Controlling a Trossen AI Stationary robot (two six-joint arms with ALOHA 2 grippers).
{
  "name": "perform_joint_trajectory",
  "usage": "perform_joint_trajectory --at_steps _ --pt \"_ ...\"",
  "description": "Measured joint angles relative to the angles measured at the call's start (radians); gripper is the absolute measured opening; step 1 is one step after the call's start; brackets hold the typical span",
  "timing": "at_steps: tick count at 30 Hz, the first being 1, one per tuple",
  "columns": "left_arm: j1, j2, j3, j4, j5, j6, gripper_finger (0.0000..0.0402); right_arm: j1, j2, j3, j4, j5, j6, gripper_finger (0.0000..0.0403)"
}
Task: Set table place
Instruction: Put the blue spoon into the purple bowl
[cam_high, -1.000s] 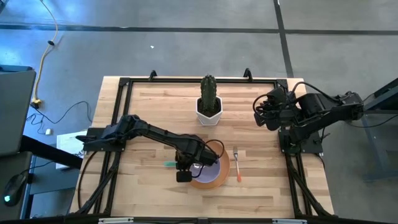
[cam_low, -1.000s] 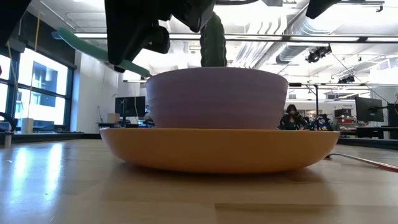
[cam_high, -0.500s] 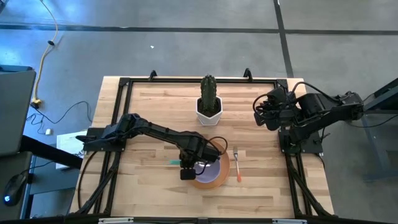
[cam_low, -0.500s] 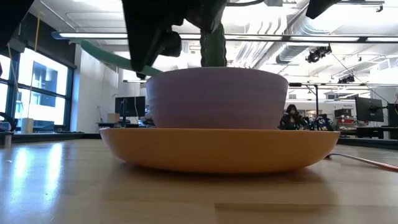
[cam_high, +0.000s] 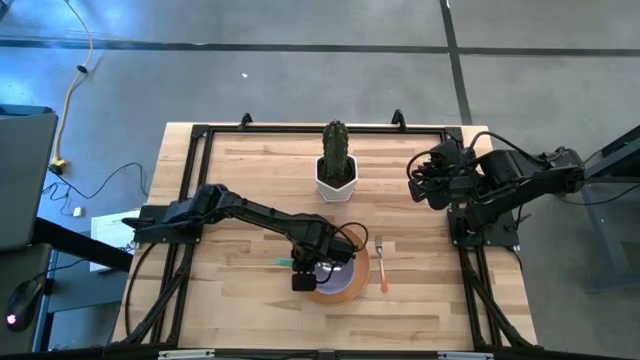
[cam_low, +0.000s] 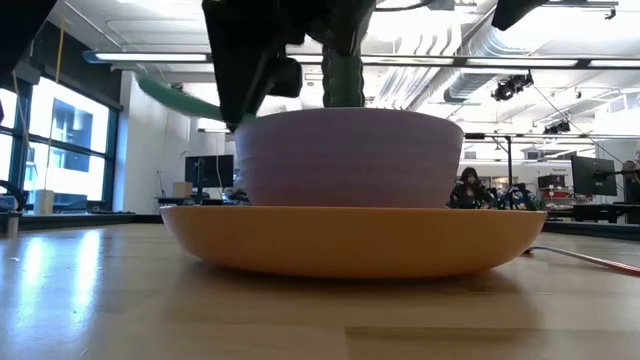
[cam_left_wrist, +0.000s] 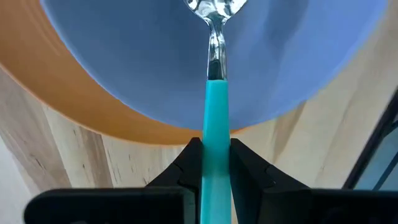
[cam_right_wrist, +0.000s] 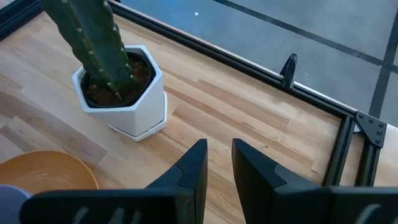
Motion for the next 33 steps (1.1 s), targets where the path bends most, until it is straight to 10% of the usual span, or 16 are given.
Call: perform_joint_trajectory --at_steps 33 --pt "0.000 0.034 0.021 -0.017 -0.045 -0.026 0.0067 0.000 0.000 0.000 0.000 -0.001 -0.015 0.0067"
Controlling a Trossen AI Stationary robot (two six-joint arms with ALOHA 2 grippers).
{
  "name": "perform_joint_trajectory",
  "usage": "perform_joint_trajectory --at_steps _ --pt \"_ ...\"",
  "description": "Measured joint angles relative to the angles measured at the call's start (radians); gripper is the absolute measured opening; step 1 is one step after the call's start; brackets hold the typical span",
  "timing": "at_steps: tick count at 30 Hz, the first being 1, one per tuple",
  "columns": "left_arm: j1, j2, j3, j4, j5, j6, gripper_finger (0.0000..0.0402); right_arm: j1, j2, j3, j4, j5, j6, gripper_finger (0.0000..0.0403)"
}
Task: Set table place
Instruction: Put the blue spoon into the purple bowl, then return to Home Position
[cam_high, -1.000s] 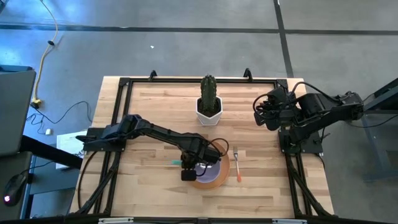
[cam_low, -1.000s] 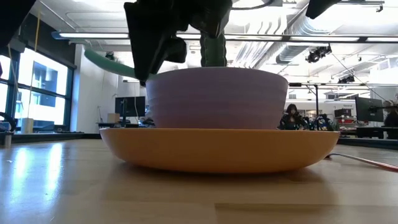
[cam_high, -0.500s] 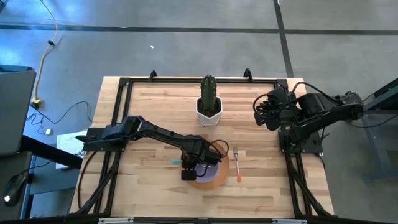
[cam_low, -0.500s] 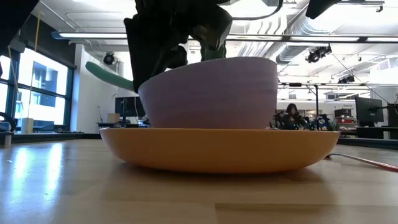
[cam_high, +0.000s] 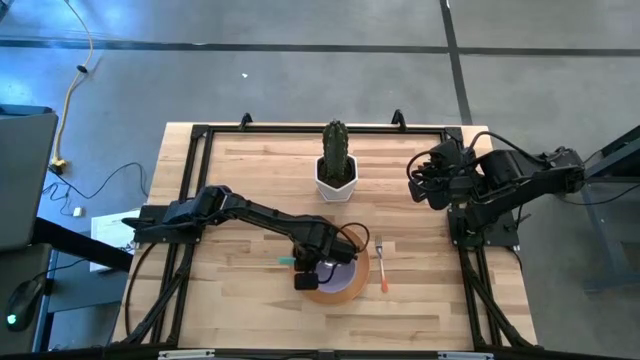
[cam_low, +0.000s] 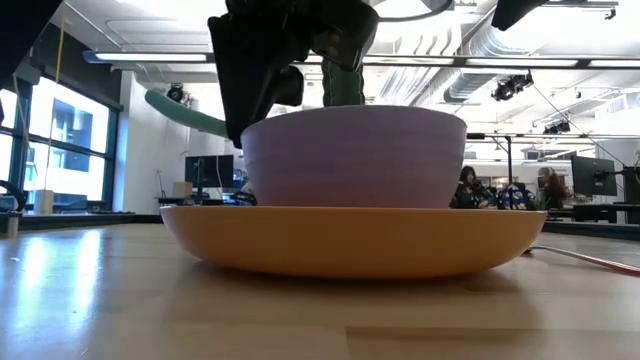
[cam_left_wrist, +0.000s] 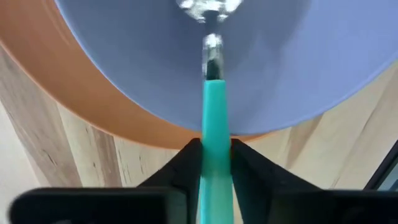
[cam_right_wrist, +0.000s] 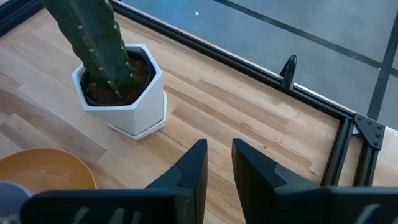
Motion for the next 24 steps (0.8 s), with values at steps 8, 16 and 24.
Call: perform_joint_trajectory --at_steps 8,16,24 --pt "0.000 0.000 0.000 0.001 0.000 0.000 0.0136 0.000 0.000 0.000 0.000 0.000 -0.005 0.0067" --pt "0.000 0.000 0.008 -0.004 -0.011 -0.001 0.0129 0.000 0.000 0.000 0.000 0.000 -0.005 0.0067" --pt "0.000 0.000 0.193 -0.067 -0.130 0.000 0.0128 0.000 0.000 0.000 0.000 0.000 -0.018 0.0067"
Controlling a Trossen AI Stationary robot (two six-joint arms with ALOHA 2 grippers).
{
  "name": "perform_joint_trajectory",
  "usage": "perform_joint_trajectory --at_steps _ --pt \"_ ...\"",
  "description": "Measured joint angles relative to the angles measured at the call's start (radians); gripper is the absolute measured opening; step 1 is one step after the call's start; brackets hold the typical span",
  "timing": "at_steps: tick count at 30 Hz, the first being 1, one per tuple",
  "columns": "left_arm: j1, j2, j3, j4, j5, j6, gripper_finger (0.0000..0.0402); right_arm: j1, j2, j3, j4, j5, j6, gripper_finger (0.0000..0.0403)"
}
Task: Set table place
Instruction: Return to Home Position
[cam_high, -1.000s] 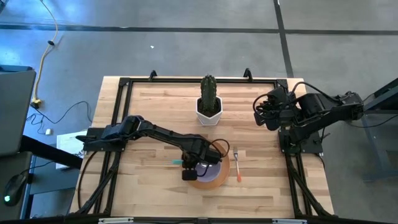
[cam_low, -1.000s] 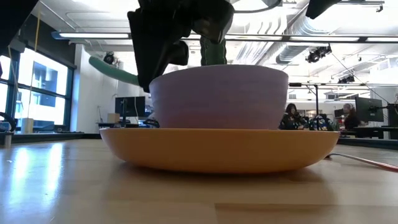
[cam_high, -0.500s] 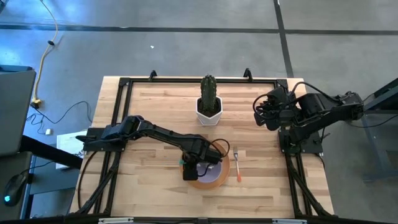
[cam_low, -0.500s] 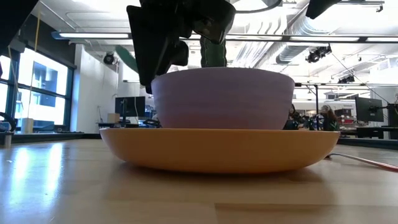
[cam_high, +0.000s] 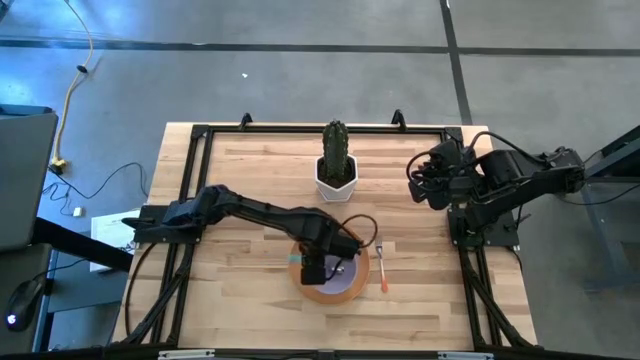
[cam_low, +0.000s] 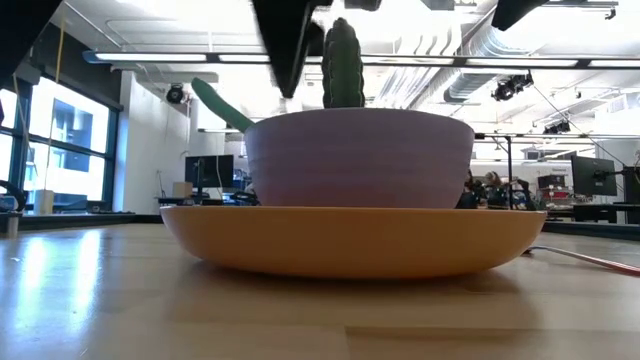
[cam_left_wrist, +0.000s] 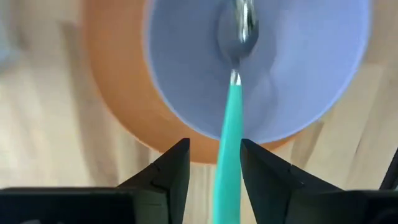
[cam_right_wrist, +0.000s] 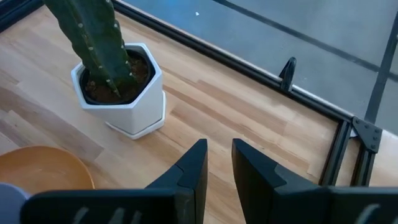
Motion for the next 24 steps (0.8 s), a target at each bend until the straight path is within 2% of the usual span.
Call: perform_joint_trajectory --at_steps 4,7,10,12,15,20,22,24 --pt "-0.007 -0.001 0.136 -0.036 -0.123 -0.016 0.0125 0.012 -0.003 0.000 -0.003 0.035 -0.047 0.0066" --pt "-0.017 -0.072 0.111 0.000 -0.224 -0.030 0.0100 0.043 -0.028 0.000 -0.009 0.043 -0.073 0.0047" --pt "-0.037 -0.134 0.100 -0.043 -0.359 -0.083 0.0050 0.107 -0.078 0.000 -0.024 0.052 -0.081 0.0010" --pt "-0.047 -0.169 0.093 -0.034 -0.413 -0.098 0.0014 0.168 -0.126 0.000 -0.028 0.073 -0.073 0.0006" --pt "-0.061 -0.241 0.075 -0.037 -0.465 -0.144 0.0012 0.291 -0.199 0.000 -0.027 0.142 -0.040 0.0002" --pt "-0.077 -0.389 -0.073 -0.007 -0.541 -0.197 0.0003 0.497 -0.299 -0.094 0.050 0.253 -0.038 0.0000" --pt "-0.087 -0.463 -0.184 0.024 -0.555 -0.220 0.0001 0.559 -0.340 -0.173 0.117 0.286 -0.037 0.0000" --pt "-0.087 -0.560 -0.323 0.135 -0.558 -0.233 0.0001 0.611 -0.387 -0.263 0.210 0.308 -0.036 0.0000"
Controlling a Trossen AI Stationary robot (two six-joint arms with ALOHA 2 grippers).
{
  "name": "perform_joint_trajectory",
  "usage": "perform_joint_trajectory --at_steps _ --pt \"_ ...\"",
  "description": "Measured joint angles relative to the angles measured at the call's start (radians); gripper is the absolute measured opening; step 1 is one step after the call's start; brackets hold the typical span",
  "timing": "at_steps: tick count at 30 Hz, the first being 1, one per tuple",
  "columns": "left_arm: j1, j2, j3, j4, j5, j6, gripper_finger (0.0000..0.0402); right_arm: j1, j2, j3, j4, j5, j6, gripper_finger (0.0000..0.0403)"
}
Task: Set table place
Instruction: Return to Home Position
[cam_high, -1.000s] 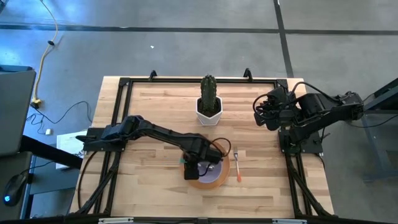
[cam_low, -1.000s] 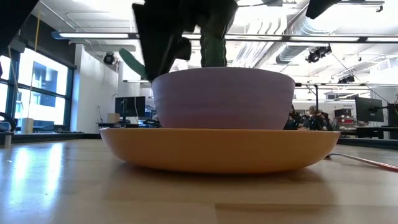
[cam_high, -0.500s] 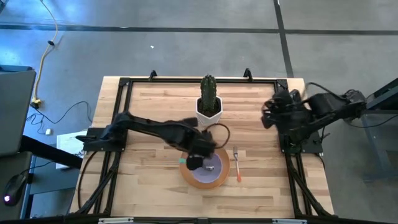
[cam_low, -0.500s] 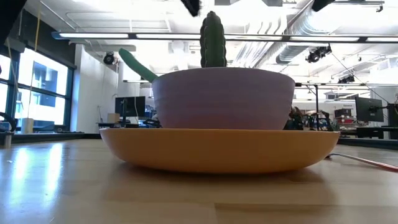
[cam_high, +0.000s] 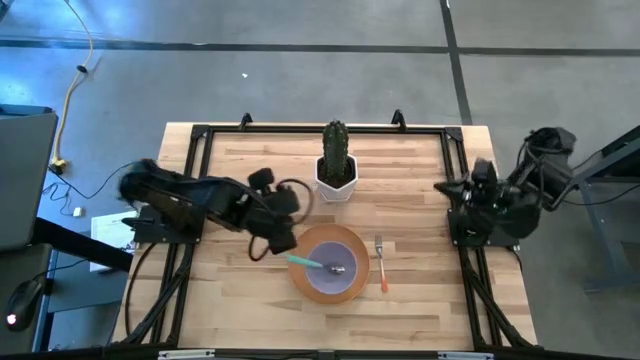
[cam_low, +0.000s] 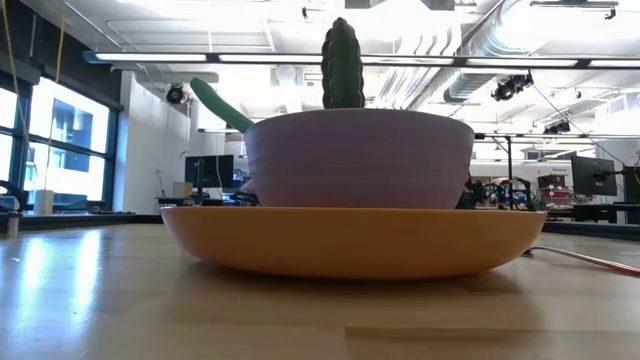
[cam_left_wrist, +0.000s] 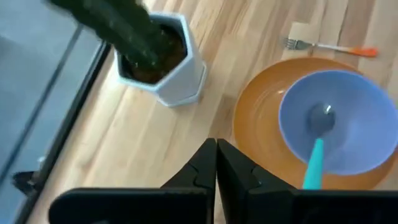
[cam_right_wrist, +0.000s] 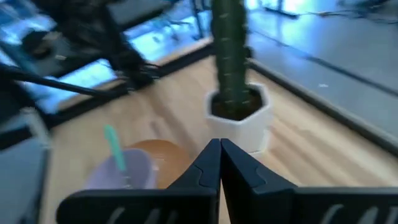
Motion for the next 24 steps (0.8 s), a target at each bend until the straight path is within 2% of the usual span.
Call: perform_joint_trajectory --at_steps 2,7,11,13,16,20,24 --pt "0.000 -0.099 -0.165 0.149 0.030 0.004 0.0000 0.040 -0.052 -0.088 0.105 0.022 -0.014 0.0000" --pt "0.003 -0.364 -0.611 0.639 0.118 0.056 0.0000 0.083 -0.178 -0.251 0.370 0.037 -0.119 0.0000" --pt "0.015 -0.535 -0.889 0.886 0.124 0.019 0.0000 0.068 -0.275 -0.338 0.616 0.037 -0.326 0.0000" --pt "0.017 -0.594 -0.989 0.941 0.114 -0.006 0.0000 0.047 -0.319 -0.379 0.745 0.033 -0.439 0.0000" --pt "0.015 -0.650 -1.075 1.027 0.112 -0.021 0.0000 -0.005 -0.365 -0.451 0.950 -0.025 -0.598 0.0000" --pt "0.017 -0.665 -1.092 1.057 0.107 -0.012 0.0000 -0.127 -0.377 -0.551 1.204 -0.158 -0.753 0.0000" --pt "0.015 -0.665 -1.090 1.077 0.104 0.020 0.0000 -0.306 -0.363 -0.616 1.292 -0.351 -0.766 0.0000"
